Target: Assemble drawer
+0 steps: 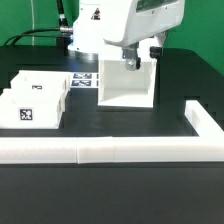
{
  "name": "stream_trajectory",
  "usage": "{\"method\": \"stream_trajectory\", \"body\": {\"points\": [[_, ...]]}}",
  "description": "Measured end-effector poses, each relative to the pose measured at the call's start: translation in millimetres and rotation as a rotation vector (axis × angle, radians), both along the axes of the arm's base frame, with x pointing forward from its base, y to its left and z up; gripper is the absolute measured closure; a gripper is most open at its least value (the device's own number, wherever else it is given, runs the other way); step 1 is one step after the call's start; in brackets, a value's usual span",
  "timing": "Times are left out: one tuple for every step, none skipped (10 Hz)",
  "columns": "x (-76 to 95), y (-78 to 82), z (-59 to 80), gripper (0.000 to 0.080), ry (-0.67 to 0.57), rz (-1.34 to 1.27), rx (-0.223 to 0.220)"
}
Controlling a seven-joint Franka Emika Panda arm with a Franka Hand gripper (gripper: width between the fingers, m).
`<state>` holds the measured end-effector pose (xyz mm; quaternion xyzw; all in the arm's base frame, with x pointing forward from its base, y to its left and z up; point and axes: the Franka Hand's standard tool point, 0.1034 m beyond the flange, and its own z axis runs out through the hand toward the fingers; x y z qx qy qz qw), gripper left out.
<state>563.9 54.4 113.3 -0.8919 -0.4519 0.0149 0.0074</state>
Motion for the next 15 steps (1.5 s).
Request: {"method": "stream_trajectory", "body": {"points": [[0.0,0.0,0.0,0.015,0.0,0.0,0.0],[0.0,0.0,0.0,0.015,0.0,0.0,0.0],[0.0,0.0,0.0,0.015,0.0,0.0,0.0],[-0.1,0.0,-0.2,0.015,0.0,0.0,0.0],[-0.1,0.0,-0.3,0.015,0.001,0.0,0.0],[-0.5,0.2,0.0,0.015,0.0,0.0,0.0],[-9.9,3.2,5.2,0.015,-0.025,-0.105,-0.001],[-32.8,4.1,11.8,0.015,-0.027,-0.186,-0.009],[-51.0,10.3,21.0,0.015,-0.023,-0.281,-0.032],[-63.3,19.9,28.5,0.015,-0.026,-0.333,-0.039],[-72.8,22.7,29.9,0.015,-0.031,-0.342,-0.04],[-73.0,21.7,28.6,0.015,-0.029,-0.338,-0.04],[-72.6,22.0,27.8,0.015,-0.027,-0.338,-0.04],[-72.9,21.8,27.3,0.015,-0.026,-0.338,-0.04],[-72.3,20.2,27.5,0.015,-0.032,-0.356,-0.038]]}}
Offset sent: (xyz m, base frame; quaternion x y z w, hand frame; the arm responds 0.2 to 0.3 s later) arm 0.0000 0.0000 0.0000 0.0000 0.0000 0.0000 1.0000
